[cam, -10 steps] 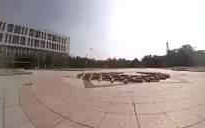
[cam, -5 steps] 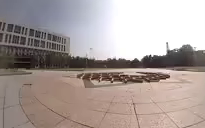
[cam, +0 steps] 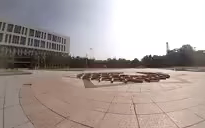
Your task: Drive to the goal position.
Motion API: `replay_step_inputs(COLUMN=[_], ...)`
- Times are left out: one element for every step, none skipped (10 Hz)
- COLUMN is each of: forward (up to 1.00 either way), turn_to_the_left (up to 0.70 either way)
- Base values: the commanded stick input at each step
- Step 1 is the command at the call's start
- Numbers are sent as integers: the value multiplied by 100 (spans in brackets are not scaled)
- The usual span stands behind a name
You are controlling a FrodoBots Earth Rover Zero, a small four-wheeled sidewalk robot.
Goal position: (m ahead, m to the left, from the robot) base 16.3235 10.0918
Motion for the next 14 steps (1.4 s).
replay_step_inputs(forward=[4, 4, 5, 5, 4, 4, 5, 4, 4, 4, 4, 4, 5, 5], turn_to_the_left=[0, 0, 0, 0, 0, 0, 0, 0, 0, 0, 0, 0, 0, 0])
